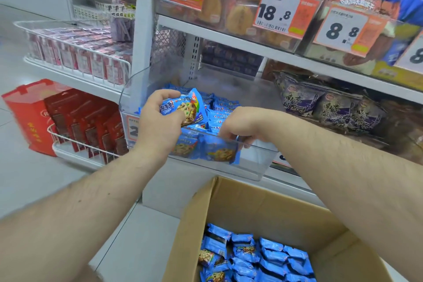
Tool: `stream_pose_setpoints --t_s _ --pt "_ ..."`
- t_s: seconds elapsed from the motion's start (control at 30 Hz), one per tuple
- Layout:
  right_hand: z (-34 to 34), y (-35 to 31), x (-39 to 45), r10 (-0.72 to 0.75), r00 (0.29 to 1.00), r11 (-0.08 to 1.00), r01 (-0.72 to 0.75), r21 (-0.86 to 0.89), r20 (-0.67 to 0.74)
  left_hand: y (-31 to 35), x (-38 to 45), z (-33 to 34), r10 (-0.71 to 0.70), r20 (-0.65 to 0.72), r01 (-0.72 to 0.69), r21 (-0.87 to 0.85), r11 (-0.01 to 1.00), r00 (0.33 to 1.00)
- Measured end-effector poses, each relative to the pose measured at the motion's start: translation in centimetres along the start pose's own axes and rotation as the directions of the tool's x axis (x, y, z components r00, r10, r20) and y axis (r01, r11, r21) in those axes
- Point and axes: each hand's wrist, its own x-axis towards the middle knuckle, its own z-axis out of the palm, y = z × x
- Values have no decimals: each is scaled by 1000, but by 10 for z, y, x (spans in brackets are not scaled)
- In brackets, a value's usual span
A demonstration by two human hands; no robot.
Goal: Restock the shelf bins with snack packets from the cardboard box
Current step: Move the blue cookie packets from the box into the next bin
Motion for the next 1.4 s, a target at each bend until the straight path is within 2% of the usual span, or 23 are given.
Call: stream_pose_setpoints --t_s 0.1,0.27,0.3,0.4,0.47,0.57,0.63,0.7,0.73,0.77,0.8,0.83,0.87,0.9,0.93,1.0,1.03,1.1,1.17,1.23,1.27,1.33,1.4 --pt "3 5 3 17 998 985 -26 173 56 -1 1 -1 28 27 -28 11 1000 999" --pt "-8 15 10 149 977 966 -111 233 -154 -2 4 1 71 46 -73 46 996 996" --pt "-10 15 11 183 971 958 -140 252 -154 -3 4 2 81 51 -84 58 995 995" --pt "-4 17 16 262 963 907 -267 325 60 -5 3 6 90 77 -95 62 994 993" --pt "5 16 21 249 953 848 -301 437 174 -6 2 9 100 89 -105 59 993 991" --pt "12 15 25 152 964 749 -257 611 220 -4 0 11 124 104 -130 57 990 987" --pt "10 18 26 118 955 739 -267 619 270 1 -2 10 120 128 -127 44 991 984" --pt "1 20 24 187 945 810 -303 503 268 5 -3 9 124 170 -135 58 989 978" --pt "-6 19 23 219 963 886 -265 381 160 7 -3 8 135 199 -151 68 986 971" --pt "-13 16 20 205 978 947 -190 260 -34 7 -2 7 151 229 -172 76 982 962" --pt "-21 14 18 113 949 984 -66 164 -295 8 -1 7 167 261 -195 87 977 951" --pt "-31 14 16 -5 866 992 68 110 -499 8 0 6 179 292 -216 99 971 939" --pt "-40 11 9 -94 791 971 206 119 -604 7 1 5 188 320 -233 109 966 929" --pt "-47 8 0 -186 757 936 329 121 -626 7 1 5 193 341 -245 118 962 920" --pt "-51 4 -12 -310 752 905 422 63 -582 6 3 6 192 357 -251 127 960 914" --pt "-53 -4 -31 -546 757 838 492 -237 -360 4 6 13 185 374 -249 131 960 909" --pt "-50 -8 -34 -603 760 782 502 -369 -244 1 8 17 185 378 -251 131 959 907" --pt "-41 -13 -31 -629 770 704 505 -498 -108 -5 9 26 184 394 -262 154 953 901" --pt "-36 -13 -22 -694 708 634 512 -580 -134 -8 9 34 208 407 -297 170 940 889" --pt "-45 -9 -12 -708 653 634 421 -648 -269 -9 10 39 257 377 -352 207 913 890" --pt "-54 -6 -7 -676 656 670 355 -652 -337 -10 13 40 284 358 -379 233 895 889" --pt "-65 -1 5 -566 726 772 300 -560 -391 -11 18 42 301 333 -393 257 883 894" --pt "-65 1 13 -455 829 876 352 -330 -323 -11 23 45 300 278 -367 235 900 913"
